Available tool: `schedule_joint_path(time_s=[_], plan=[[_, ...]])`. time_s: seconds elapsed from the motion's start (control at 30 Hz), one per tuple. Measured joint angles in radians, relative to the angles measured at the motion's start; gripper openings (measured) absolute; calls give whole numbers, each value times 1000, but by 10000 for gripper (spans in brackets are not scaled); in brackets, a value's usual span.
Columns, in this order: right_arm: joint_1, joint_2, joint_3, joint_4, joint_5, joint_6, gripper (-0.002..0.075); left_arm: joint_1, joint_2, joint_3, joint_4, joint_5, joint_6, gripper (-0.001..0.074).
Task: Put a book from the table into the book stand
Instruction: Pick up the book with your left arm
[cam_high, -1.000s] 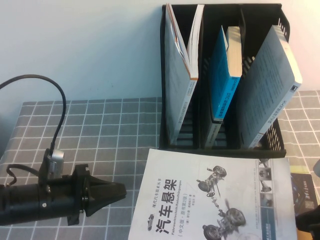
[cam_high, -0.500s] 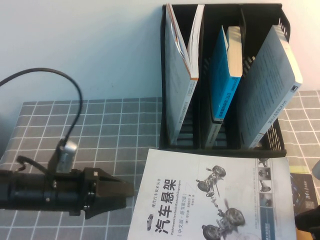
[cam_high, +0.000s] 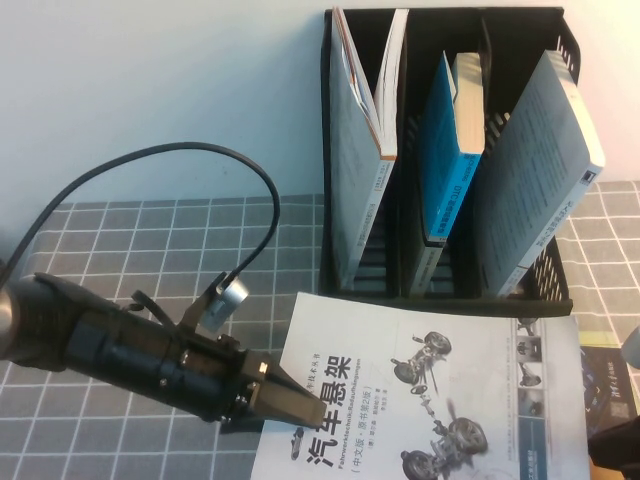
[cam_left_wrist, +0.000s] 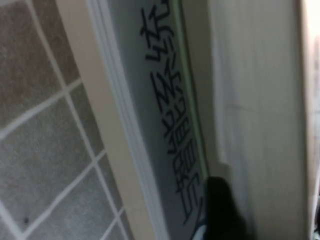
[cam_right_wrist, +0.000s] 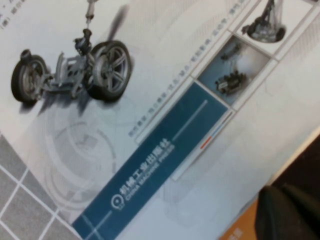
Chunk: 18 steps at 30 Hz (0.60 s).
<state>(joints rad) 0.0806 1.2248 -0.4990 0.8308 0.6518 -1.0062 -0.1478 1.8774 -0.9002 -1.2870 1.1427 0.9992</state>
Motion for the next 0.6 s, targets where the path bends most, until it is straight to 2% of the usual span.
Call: schedule_joint_path(time_s=[0.13,0.17,0.37,0.6], plan=[[0,0,0,0,6,-1,-3,0,0,-11,3,16,-11,134],[0,0,-2,0,8,-2,-3,0,0,-13,3,23,-6,120],[2,-39,-41,-37,14,38,-3,-2,-29,-15,17,20,-27,120],[6,-226,-61,-226,-30,268,-3,-7,-230,-36,94,13,-161,120]])
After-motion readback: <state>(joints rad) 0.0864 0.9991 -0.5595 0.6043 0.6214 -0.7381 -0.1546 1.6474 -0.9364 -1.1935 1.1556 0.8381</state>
